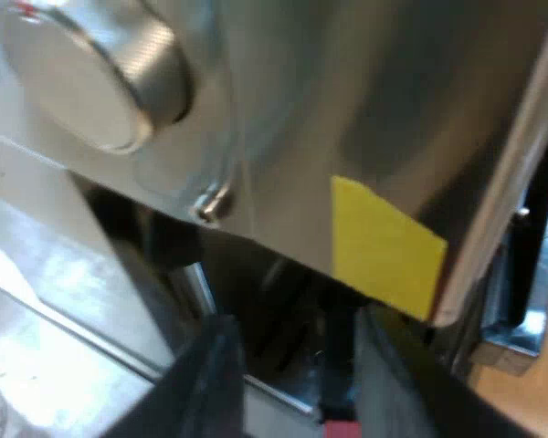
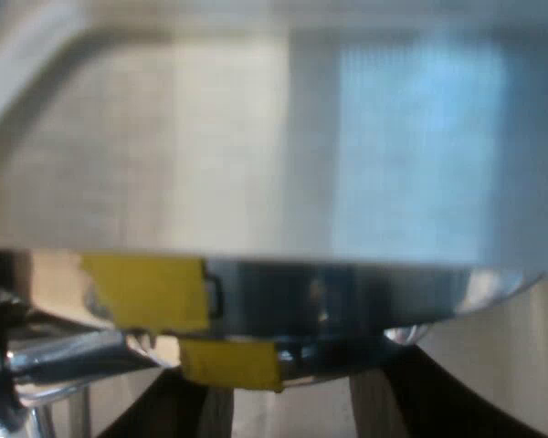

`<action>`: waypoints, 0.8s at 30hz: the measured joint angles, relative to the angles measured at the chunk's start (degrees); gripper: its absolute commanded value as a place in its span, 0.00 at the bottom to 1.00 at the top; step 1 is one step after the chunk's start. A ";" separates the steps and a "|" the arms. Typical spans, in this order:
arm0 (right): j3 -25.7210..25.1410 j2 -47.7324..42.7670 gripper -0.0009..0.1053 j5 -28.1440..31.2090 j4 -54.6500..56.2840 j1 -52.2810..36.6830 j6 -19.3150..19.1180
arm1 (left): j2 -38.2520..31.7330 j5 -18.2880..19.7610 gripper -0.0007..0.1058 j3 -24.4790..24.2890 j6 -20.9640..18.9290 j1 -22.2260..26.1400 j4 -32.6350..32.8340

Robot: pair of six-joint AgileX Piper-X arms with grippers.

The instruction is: Put the handle in the coffee machine

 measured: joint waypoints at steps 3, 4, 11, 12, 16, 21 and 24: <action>0.00 0.00 0.32 0.00 0.00 0.00 0.00 | 0.00 -3.56 0.01 -0.01 -0.15 -0.02 0.00; 0.00 0.00 0.32 0.00 0.00 0.00 0.00 | 0.00 -4.76 0.01 -0.01 -0.15 -0.02 -0.17; 0.00 0.00 0.32 0.00 0.00 0.00 0.00 | 0.00 -10.66 0.01 -0.01 -0.15 -0.02 -2.02; 0.00 0.00 0.32 0.00 0.00 0.00 0.00 | 0.31 -10.98 0.01 -0.01 -0.15 -0.02 -2.01; 0.00 0.00 0.32 0.00 0.00 0.00 0.00 | 2.92 -11.75 0.01 -0.01 -0.15 -0.02 -3.52; 0.00 0.00 0.32 0.00 0.00 0.00 0.00 | 5.42 -14.72 0.01 -0.01 -0.15 -0.02 -4.57; 0.00 0.00 0.32 0.00 0.00 0.00 0.00 | 5.83 -15.31 0.01 -0.01 -0.15 -0.02 -4.55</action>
